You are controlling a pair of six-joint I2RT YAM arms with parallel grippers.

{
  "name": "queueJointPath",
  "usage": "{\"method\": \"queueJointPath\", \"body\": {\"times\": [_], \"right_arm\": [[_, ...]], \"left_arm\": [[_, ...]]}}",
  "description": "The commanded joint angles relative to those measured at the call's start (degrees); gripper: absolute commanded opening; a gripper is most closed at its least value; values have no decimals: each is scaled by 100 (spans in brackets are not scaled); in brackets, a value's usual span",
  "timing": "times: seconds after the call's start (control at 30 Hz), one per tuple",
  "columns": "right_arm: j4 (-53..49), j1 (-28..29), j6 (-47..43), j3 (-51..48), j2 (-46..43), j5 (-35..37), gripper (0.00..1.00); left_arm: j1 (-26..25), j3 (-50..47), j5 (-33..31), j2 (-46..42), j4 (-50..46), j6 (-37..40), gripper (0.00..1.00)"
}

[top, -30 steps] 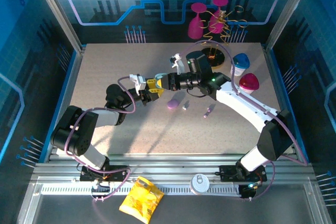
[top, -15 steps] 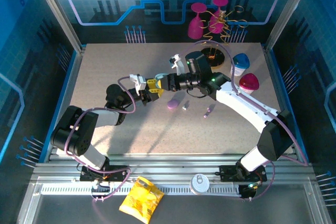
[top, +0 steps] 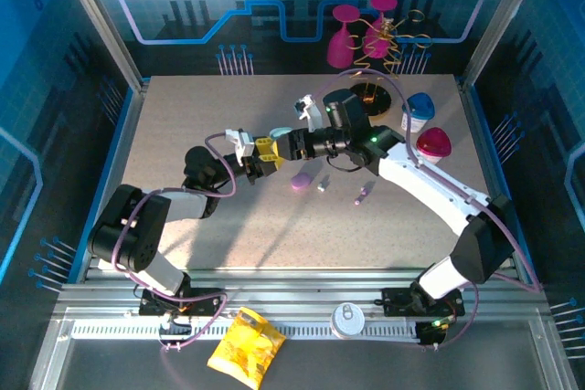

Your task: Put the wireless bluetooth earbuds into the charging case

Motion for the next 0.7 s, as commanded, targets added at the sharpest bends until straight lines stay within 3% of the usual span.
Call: {"method": "queueJointPath", "body": {"times": [0.0,0.2,0.33,0.5,0.67], "right_arm": [[-42,-47,-266,-33,-434,140,56],[-121,-145,-548,211,-591,315,60],[-655,-224,-772,891,-65,668,59],[-1547,-243,-1015,2022,893,528,54],[-1832,-208,-1227,2251,1183,333,50]], "left_arm": [[30,-94,2,-193,318,204,26],[34,-116,74,-199,327,233,26],[34,-123,136,-243,327,204,26],[39,-195,118,-385,247,237,26],[45,-256,9,-477,160,287,26]]}}
